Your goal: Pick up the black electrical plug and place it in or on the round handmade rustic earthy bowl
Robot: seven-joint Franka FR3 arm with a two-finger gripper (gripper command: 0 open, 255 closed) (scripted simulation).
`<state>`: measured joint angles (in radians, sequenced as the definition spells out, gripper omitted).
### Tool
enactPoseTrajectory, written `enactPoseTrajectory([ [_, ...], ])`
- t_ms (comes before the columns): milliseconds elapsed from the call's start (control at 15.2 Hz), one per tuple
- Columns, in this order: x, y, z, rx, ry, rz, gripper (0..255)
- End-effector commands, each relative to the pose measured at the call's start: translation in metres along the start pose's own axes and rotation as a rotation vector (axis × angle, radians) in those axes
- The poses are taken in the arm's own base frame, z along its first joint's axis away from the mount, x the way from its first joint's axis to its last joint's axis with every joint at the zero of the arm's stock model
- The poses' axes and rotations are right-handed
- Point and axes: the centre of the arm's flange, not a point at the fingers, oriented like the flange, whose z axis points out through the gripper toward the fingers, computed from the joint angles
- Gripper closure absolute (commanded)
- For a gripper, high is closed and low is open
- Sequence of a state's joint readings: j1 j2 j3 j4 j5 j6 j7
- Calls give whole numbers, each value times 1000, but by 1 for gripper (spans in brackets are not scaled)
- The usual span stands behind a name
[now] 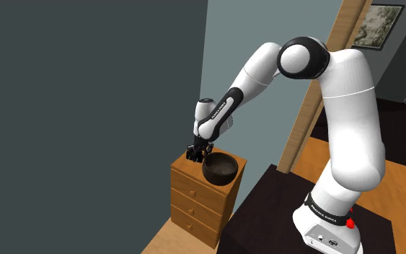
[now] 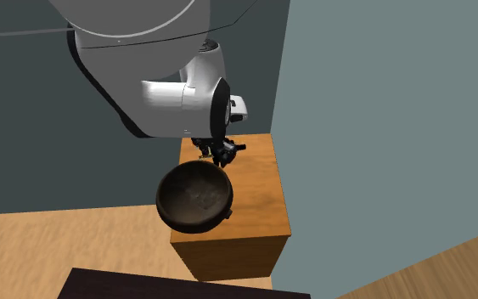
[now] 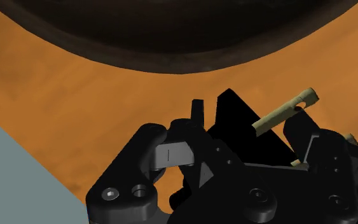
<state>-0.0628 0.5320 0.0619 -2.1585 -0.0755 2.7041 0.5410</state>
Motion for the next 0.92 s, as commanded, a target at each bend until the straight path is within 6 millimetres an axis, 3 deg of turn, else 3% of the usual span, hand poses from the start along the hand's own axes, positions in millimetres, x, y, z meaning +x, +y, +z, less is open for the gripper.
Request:
enactPoseTrajectory([
  [0,0,0,0,0,0,0,255],
  [528,0,0,0,0,0,0,255],
  [858,0,0,-26,0,0,0,255],
])
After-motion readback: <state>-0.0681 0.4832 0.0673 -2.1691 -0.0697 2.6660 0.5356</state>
